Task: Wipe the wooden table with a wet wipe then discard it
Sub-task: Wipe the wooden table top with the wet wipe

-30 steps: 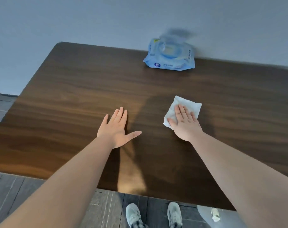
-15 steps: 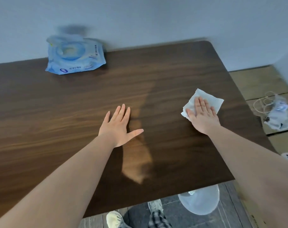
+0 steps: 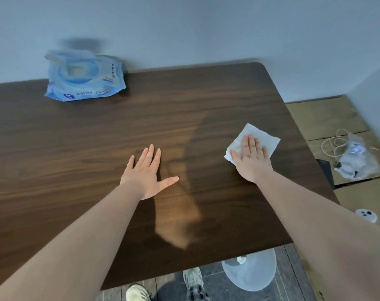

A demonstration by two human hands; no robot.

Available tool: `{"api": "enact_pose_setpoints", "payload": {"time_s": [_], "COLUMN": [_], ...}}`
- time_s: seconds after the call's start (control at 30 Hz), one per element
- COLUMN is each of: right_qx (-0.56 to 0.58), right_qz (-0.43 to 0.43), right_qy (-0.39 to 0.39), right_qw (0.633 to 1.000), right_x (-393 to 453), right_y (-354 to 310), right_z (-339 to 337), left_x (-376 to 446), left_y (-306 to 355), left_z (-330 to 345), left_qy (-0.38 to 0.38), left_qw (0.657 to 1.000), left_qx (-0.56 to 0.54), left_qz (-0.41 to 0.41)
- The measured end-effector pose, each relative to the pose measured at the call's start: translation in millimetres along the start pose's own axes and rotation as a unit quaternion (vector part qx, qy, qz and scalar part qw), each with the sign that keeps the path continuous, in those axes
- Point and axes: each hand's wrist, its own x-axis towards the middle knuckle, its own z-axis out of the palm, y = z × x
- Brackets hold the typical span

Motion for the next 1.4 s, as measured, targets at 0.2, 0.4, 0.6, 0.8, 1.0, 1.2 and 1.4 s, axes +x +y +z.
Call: {"api": "enact_pose_setpoints", "payload": {"time_s": [0.2, 0.4, 0.6, 0.8, 1.0, 1.2, 1.4], "right_qx": [-0.038, -0.082, -0.131, -0.159, -0.174, -0.196, -0.215], "right_qz": [-0.092, -0.213, -0.331, -0.415, -0.476, -0.519, -0.551], "right_qy": [-0.011, -0.021, -0.033, -0.036, -0.036, -0.042, -0.041], "right_qw": [0.995, 0.973, 0.934, 0.895, 0.861, 0.831, 0.805], "right_x": [-16.2, -34.3, -70.8, -105.9, -129.5, -153.6, -168.0], "right_y": [-93.5, -233.1, -384.7, -508.2, -599.3, -665.3, -704.0], "right_z": [14.3, 39.6, 80.8, 115.4, 136.6, 156.6, 168.4], "left_x": [-48.7, -125.9, -208.2, -246.1, -245.5, -246.4, -246.3], "left_y": [-68.5, -191.6, -294.5, -372.6, -381.3, -383.4, -383.6], "left_z": [14.7, 40.5, 78.5, 104.6, 113.3, 111.1, 116.1], "left_qy": [0.032, 0.042, 0.04, 0.038, 0.063, 0.067, 0.087], "left_qw": [0.996, 0.975, 0.941, 0.902, 0.901, 0.899, 0.898], "left_qx": [-0.044, -0.076, -0.097, -0.153, -0.182, -0.217, -0.212], "left_qz": [-0.072, -0.203, -0.321, -0.401, -0.388, -0.375, -0.376]}}
